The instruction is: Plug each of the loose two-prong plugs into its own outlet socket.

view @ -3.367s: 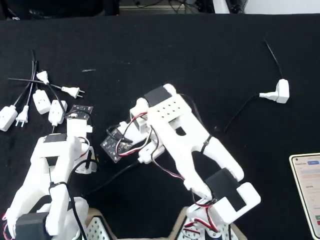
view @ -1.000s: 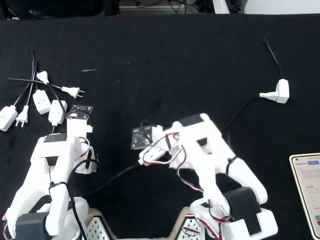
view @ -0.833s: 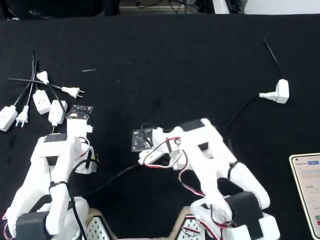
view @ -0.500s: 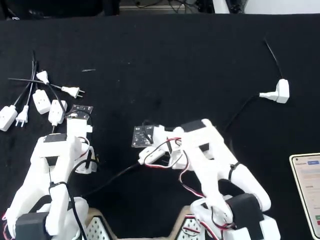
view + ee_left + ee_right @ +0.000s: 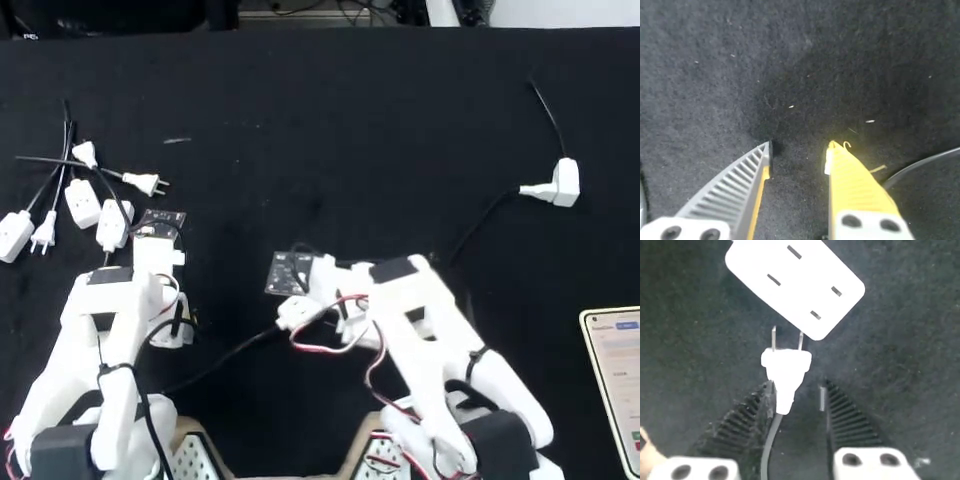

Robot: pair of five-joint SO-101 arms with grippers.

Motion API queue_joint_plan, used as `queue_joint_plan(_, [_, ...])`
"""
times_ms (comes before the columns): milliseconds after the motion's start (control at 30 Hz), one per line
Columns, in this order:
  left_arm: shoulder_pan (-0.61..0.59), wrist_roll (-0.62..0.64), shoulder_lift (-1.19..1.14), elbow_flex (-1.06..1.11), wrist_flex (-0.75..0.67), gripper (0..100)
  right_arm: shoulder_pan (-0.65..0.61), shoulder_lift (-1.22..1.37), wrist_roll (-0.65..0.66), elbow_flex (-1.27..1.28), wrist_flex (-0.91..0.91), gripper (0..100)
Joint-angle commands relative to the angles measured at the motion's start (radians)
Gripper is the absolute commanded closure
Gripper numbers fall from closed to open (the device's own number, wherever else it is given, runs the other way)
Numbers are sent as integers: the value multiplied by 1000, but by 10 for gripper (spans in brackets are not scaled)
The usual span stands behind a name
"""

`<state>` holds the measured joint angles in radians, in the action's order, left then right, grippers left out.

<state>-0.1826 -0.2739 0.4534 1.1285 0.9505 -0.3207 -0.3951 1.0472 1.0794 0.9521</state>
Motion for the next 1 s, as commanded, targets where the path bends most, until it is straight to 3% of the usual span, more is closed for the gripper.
queue_joint_plan(0, [-2, -2, -11, 4, -35, 816, -17, -16, -15, 10, -52, 800])
queue_joint_plan(433, [1, -2, -11, 4, -37, 816, -17, -67, -17, -71, 124, 799])
queue_joint_plan(733, [-4, -2, -11, 4, -37, 816, -17, 4, -124, 2, -107, 798])
queue_joint_plan(967, [-4, -2, -11, 4, -37, 816, -15, 56, -123, -4, -66, 800])
